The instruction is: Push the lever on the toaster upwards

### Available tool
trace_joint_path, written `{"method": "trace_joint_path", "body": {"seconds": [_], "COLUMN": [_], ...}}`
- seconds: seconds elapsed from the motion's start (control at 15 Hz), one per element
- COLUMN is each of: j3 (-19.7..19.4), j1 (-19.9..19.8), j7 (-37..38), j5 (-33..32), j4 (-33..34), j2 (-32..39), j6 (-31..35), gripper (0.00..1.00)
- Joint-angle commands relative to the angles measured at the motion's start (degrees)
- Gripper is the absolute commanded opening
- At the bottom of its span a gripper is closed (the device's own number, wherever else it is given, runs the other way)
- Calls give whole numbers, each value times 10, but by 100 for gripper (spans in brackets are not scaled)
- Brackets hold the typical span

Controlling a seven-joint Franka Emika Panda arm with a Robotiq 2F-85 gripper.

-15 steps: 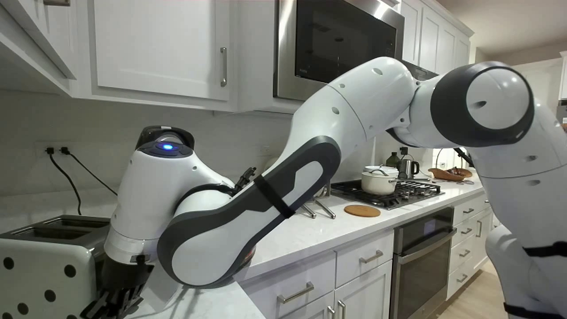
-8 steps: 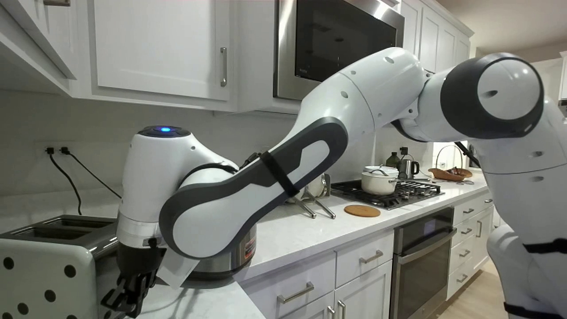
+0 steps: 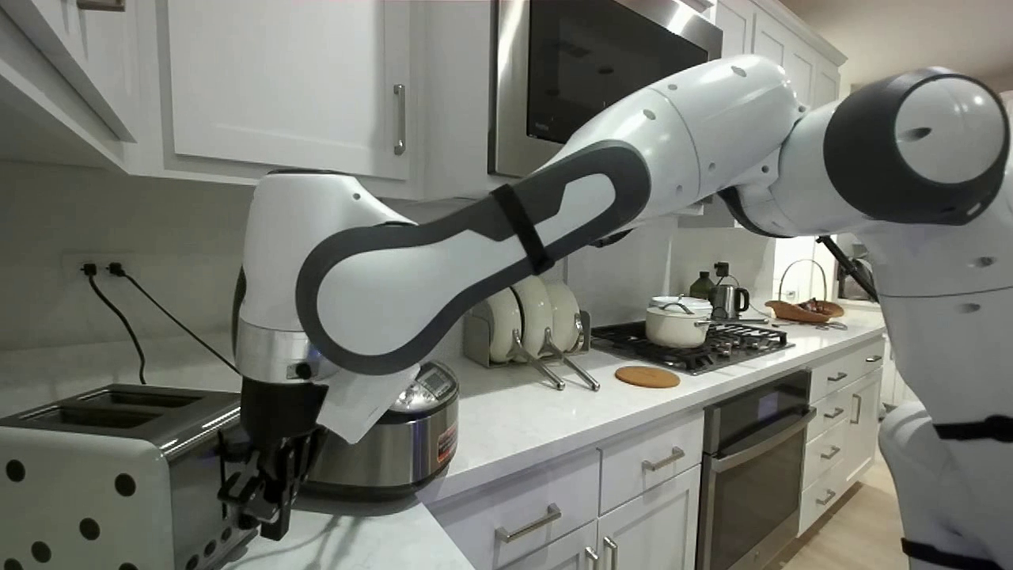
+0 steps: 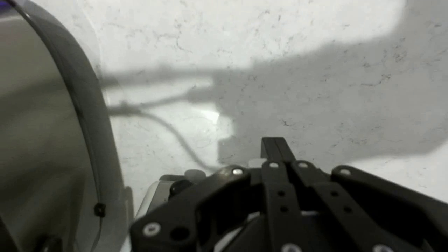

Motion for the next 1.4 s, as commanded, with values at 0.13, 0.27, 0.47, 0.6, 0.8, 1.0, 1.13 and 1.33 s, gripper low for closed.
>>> {"method": "trace_joint_path", "body": {"seconds": [0.13, 0.27, 0.47, 0.6, 0.8, 1.0, 1.13, 1.33], "j3": [38, 43, 51, 55, 57, 60, 61, 60], "j1": [-50, -63, -83, -97, -112, -124, -130, -136], "j7": [-45, -43, -41, -44, -40, -47, -52, -56], "j5": [55, 61, 70, 83, 96, 125, 143, 162], "j4": [-6, -5, -5, -6, -5, -7, -6, -1], "j2": [-49, -62, -84, -98, -116, -132, -141, -150], "j6": [-95, -129, -172, -197, -242, -273, -292, -324], "gripper": [0, 0, 0, 0, 0, 27, 41, 63]}}
